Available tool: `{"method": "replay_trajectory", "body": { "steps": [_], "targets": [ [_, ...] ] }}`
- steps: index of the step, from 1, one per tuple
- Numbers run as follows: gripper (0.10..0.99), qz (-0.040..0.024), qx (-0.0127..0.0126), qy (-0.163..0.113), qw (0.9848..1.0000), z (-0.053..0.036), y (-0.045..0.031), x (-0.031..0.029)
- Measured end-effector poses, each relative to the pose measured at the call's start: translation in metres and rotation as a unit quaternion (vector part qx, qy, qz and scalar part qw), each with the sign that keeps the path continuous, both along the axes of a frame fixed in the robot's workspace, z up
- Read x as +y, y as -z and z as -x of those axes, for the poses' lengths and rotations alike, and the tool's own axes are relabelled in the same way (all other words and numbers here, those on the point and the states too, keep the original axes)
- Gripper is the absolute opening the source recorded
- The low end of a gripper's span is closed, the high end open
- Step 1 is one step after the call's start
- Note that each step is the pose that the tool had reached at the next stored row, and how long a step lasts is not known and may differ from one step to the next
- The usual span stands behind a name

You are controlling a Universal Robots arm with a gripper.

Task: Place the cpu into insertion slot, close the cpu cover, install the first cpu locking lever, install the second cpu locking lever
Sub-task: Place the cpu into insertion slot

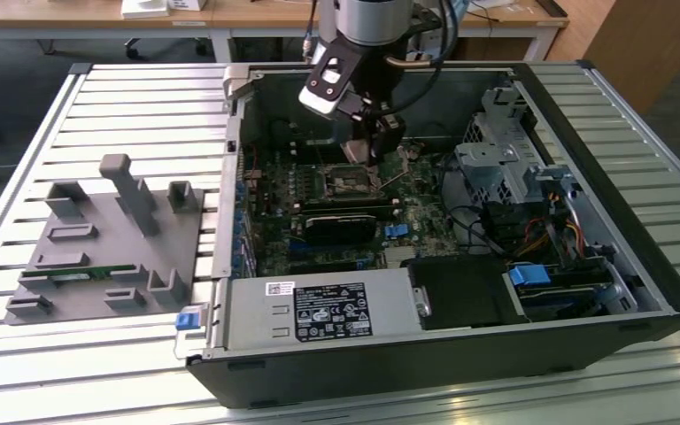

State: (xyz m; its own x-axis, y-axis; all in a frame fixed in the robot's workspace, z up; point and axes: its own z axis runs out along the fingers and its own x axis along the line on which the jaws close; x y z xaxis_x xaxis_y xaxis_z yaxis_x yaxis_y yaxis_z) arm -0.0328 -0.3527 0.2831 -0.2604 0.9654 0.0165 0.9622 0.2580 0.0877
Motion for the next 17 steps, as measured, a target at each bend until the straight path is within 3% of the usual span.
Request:
{"method": "replay_trajectory", "body": {
  "steps": [8,12,17],
  "targets": [
    [0.541,0.0001,0.0005,0.002,1.0,0.0001,0.0058,0.002],
    [0.541,0.0,0.0005,0.022,0.9997,0.0,0.0095,0.0033],
    [0.541,0.0001,0.0005,0.056,0.9984,0.0,0.0131,0.0036]
  ]
}}
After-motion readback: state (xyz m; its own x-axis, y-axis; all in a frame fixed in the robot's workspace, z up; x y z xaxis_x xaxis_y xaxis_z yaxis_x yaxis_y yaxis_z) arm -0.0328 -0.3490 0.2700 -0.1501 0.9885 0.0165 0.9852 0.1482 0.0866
